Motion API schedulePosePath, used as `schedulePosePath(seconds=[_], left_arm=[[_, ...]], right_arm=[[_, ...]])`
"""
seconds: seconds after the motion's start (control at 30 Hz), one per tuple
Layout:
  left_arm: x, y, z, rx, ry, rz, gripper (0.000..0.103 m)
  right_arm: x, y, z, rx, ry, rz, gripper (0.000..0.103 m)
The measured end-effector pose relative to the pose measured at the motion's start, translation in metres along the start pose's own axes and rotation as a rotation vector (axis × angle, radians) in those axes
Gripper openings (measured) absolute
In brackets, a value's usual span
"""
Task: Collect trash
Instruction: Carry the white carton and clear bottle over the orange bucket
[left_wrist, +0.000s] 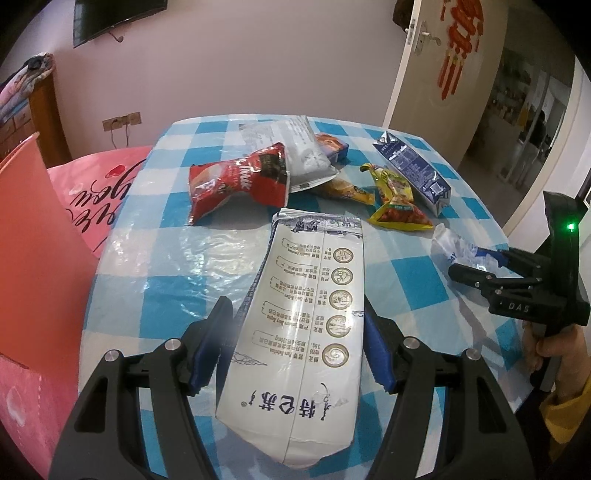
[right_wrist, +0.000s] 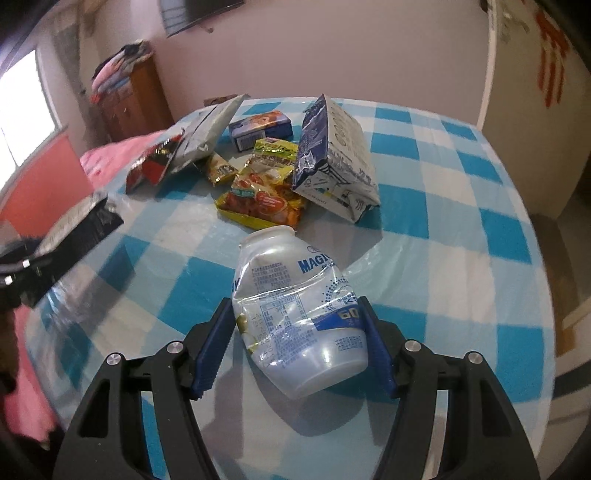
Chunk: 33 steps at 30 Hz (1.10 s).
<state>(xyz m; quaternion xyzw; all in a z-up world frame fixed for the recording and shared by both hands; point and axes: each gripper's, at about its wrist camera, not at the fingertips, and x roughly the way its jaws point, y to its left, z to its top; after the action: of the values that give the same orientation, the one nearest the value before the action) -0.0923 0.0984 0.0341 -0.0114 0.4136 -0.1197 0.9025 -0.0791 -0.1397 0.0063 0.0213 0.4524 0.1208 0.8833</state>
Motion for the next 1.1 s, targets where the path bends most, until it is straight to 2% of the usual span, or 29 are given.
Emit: schedulePosePath(seconds=[0.23, 0.5, 0.8, 1.03, 1.1], left_arm=[[-0.013, 0.016, -0.002, -0.03, -0.035, -0.005, 0.068], [-0.027, 0.03, -0.002, -0.057, -0.073, -0.015, 0.068], [-0.05, 0.039, 0.006, -0.078, -0.142, -0.025, 0.068], [-0.083, 0.055, 0.019, -0.104, -0.229, -0.007, 0.068], [-0.096, 0.063, 0.023, -0.111, -0.263, 0.019, 0.068]], right_arm=[[0.0, 0.011, 0.003, 0.1, 0.003, 0.092, 0.066], [-0.004, 0.028, 0.015, 0.145, -0.012, 0.182, 0.066], [-0.01, 0.057, 0.036, 0.146, -0.011, 0.284, 0.066], [-0.022, 0.102, 0.073, 0.091, -0.035, 0.366, 0.066], [-0.024, 0.114, 0.084, 0.069, -0.043, 0.388, 0.066]])
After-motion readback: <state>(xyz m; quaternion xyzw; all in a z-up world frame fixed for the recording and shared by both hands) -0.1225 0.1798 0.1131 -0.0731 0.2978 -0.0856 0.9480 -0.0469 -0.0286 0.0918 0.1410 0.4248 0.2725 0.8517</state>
